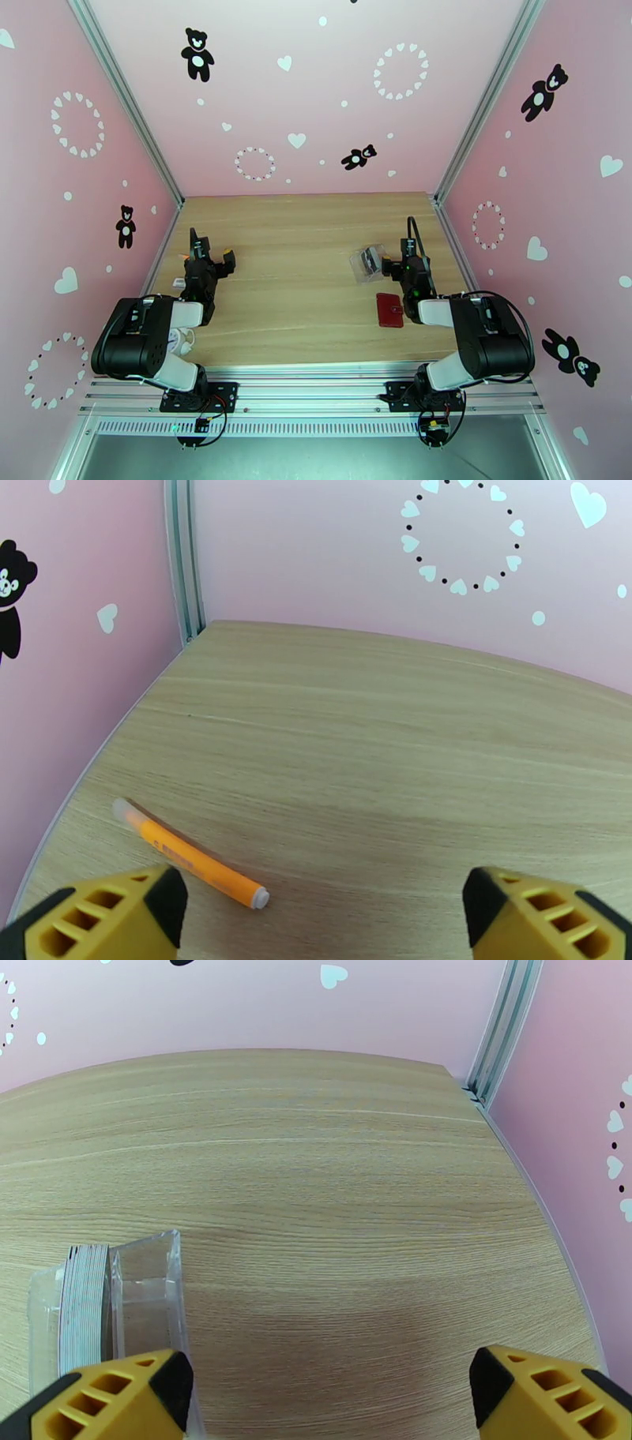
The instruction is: Put the credit cards into the card holder
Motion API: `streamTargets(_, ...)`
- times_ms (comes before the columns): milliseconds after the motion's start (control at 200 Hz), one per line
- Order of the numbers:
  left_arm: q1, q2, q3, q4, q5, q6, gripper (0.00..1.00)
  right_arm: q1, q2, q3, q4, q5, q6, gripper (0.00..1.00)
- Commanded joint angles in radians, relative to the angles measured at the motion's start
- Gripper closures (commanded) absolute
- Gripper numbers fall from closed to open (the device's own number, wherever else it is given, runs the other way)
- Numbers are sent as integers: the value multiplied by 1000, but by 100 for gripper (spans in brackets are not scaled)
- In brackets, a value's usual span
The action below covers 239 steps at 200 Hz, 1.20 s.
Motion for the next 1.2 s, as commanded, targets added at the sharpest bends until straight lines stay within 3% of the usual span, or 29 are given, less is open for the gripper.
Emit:
streamTargets(0, 1, -8, -4, -4, -20, -8, 1, -6, 6, 21, -24, -15, -3, 1)
streamTargets(570, 0, -10, -6, -1, -22, -5, 2, -11, 3, 19, -23, -24, -3, 1)
streamTargets(630, -20, -43, 4, -25, -93, -6, 2, -11, -14, 33, -58, -9, 4, 1)
streamTargets(741, -53, -279, 118, -466, -149, -38, 1, -10, -187, 185, -451, 144, 72, 1)
streamTargets(791, -53, -376, 187, -657, -117, -85, 1, -10, -268, 245, -583, 166, 110, 1)
streamTargets(846, -55, -461, 220, -755, -66, -106, 1, -10, -351, 288, -712, 142, 161, 1)
streamTargets(956, -52, -609, 226, -908, -148, -460, 1, -11, -473, 333, -944, 104, 296, 1)
streamTargets(1091, -49, -701, 255, -1052, 131, -565, 2, -11, -594, 364, -1271, 125, 433, 1)
streamTargets(1191, -60, -690, 324, -1213, 281, -595, 3, -12, -657, 354, -1423, -15, 464, 2)
